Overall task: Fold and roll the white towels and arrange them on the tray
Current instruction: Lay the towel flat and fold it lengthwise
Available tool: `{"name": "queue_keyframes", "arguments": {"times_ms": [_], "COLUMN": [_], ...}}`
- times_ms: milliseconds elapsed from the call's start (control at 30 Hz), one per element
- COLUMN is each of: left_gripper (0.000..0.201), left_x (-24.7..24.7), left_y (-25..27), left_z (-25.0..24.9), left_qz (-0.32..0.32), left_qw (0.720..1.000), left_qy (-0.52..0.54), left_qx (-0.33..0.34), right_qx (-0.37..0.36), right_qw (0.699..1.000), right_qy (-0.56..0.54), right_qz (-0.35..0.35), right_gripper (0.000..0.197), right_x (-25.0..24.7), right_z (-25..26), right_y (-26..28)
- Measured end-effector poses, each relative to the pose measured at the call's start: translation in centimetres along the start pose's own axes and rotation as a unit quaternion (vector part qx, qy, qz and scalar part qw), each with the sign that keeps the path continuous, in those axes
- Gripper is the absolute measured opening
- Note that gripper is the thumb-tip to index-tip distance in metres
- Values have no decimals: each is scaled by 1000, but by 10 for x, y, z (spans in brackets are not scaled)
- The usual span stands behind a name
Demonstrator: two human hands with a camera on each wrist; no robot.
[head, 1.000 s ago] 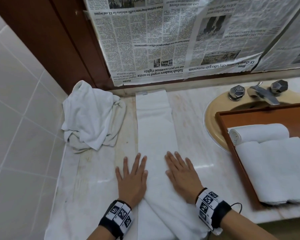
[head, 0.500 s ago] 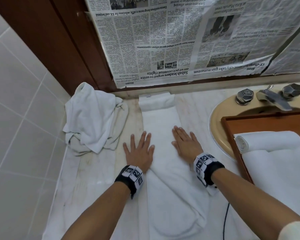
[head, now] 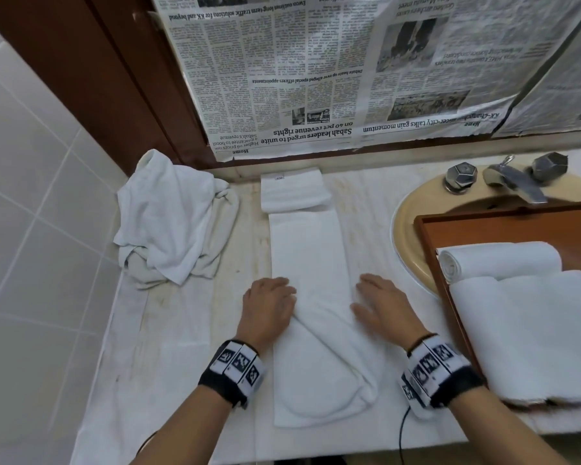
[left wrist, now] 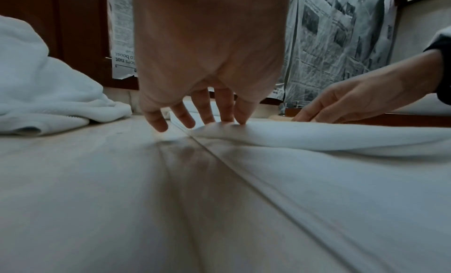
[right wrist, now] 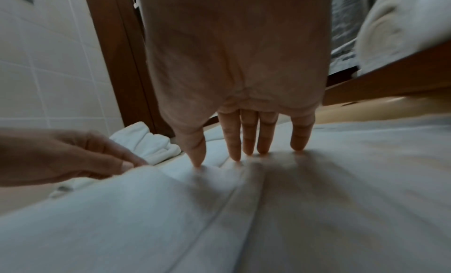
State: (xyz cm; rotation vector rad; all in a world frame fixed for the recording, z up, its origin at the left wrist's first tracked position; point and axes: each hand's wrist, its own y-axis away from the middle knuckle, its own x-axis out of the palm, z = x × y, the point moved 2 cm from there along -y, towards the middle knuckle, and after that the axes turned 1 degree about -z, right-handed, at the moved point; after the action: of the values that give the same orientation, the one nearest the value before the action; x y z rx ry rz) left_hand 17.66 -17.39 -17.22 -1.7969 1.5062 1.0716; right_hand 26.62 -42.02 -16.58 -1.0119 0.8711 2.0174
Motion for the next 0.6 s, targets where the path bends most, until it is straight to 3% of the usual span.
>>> {"name": "queue_keyframes", "arguments": {"times_ms": [100,200,300,500,600], "left_gripper": [28,25,19,14,13], "left_x": [2,5,5,-1,0], "left_y": [11,12,15,34,42], "left_z": [-7,-9,-5,0,2], "left_qz": [20,63,44,-7,-6], "left_qw": [1000,998,998,993,992], "left_qy": [-20,1,53,116,128], "left_qx": [2,-7,3,4,5], "right_qx": [24,53,82,107,128], "right_qw": [1000,999,996,991,988], "right_qy": [-11,-8,-14,-86,-85], "right_qz": [-6,-4,2,5,6], "right_gripper": [36,18,3,25,7], "right_x": [6,13,18,30,30], "right_z": [-4,-1,9,21,30], "right_y": [32,42,49,69,74]}}
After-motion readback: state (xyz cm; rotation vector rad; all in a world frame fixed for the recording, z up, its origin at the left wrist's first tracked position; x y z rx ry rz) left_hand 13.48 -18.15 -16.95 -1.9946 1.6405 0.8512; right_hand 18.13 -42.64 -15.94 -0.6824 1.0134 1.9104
